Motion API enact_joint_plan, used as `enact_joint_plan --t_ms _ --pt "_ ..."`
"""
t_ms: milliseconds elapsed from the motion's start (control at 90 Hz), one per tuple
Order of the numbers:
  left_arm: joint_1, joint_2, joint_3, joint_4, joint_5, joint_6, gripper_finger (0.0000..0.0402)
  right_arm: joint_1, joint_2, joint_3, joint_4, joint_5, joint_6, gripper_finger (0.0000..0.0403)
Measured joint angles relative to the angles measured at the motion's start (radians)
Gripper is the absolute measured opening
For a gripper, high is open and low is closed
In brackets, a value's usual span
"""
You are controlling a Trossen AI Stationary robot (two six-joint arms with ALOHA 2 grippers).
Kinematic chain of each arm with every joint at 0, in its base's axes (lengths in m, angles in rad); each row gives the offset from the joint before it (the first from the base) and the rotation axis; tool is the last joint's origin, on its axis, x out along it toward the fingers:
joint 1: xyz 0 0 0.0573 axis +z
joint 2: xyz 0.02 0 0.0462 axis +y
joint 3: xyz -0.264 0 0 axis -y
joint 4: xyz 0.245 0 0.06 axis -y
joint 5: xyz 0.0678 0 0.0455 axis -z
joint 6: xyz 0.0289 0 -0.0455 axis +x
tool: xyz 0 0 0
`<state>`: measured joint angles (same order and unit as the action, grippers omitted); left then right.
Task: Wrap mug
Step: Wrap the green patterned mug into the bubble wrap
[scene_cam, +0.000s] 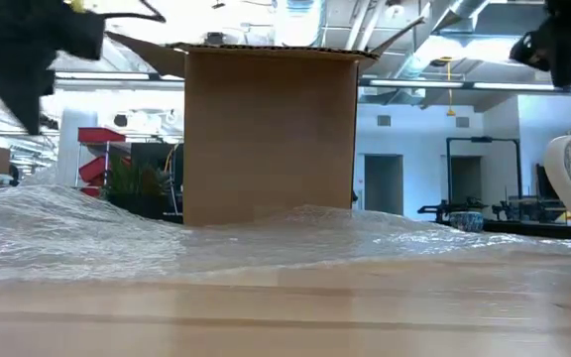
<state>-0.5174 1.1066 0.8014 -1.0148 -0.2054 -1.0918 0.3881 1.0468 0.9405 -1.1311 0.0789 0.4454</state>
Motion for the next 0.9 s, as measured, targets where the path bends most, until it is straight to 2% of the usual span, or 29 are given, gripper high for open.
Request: enact_joint_plan --t_ms 111,233,400,511,600,689,900 --pt "-0.077 0.029 -0.018 0.019 -0.010 -0.086 0.0032 -0.010 0.072 0.000 -0.017 0.000 0.001 0.0182" --pt "-0.154 0.040 -0.037 0.027 -0.016 -0.187 0.0087 -0.014 0.126 0.000 -0.017 0.000 0.000 0.0216" --pt "-0.244 0.039 -0.101 0.030 -0.037 -0.354 0.0165 -0.019 0.153 0.000 -0.017 0.000 -0.008 0.0222" --pt "-0.279 0.042 -0.182 0.146 -0.029 -0.420 0.0193 -0.024 0.148 0.000 -0.014 0.000 -0.008 0.0217" --pt "-0.294 0.058 -0.238 0.292 0.022 -0.411 0.0197 -0.024 0.142 0.001 -0.013 0.000 -0.001 0.0213" --pt "-0.314 0.093 -0.253 0.361 0.047 -0.389 0.0188 -0.024 0.142 0.001 -0.012 -0.001 -0.001 0.0211" --pt "-0.326 0.244 -0.247 0.396 0.076 -0.313 0.0123 -0.024 0.142 0.001 0.023 -0.001 0.000 0.0211"
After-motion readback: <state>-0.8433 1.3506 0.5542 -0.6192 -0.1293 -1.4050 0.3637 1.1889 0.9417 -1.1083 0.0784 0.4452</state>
